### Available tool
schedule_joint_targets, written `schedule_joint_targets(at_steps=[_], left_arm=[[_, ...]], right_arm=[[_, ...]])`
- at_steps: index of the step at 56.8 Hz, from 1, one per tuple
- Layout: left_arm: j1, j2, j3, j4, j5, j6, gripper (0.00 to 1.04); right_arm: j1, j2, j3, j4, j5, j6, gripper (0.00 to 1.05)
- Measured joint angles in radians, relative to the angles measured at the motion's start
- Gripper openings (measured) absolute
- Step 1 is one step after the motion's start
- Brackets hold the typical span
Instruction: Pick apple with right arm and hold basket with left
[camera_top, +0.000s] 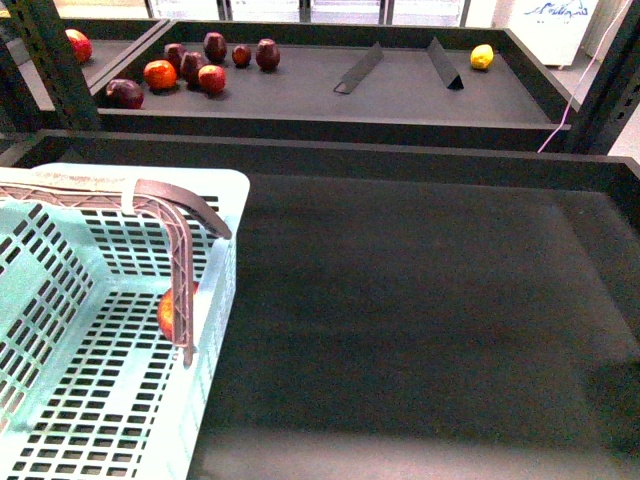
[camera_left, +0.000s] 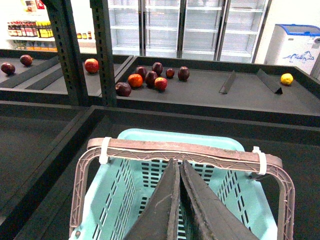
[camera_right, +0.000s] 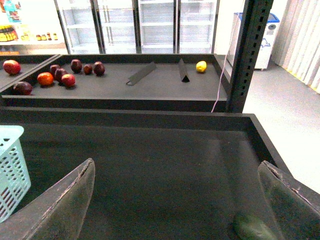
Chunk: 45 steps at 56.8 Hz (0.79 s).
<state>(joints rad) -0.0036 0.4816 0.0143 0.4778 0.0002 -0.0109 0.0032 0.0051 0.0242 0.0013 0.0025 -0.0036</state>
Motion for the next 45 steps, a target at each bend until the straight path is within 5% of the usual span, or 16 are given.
schedule_joint_targets(at_steps=[45], left_arm=[[0.000,-0.300,0.000,-0.295,0.000,0.000,0.03]], right_arm=[[0.000,0.000,0.000,0.000,0.000,0.000,0.96]])
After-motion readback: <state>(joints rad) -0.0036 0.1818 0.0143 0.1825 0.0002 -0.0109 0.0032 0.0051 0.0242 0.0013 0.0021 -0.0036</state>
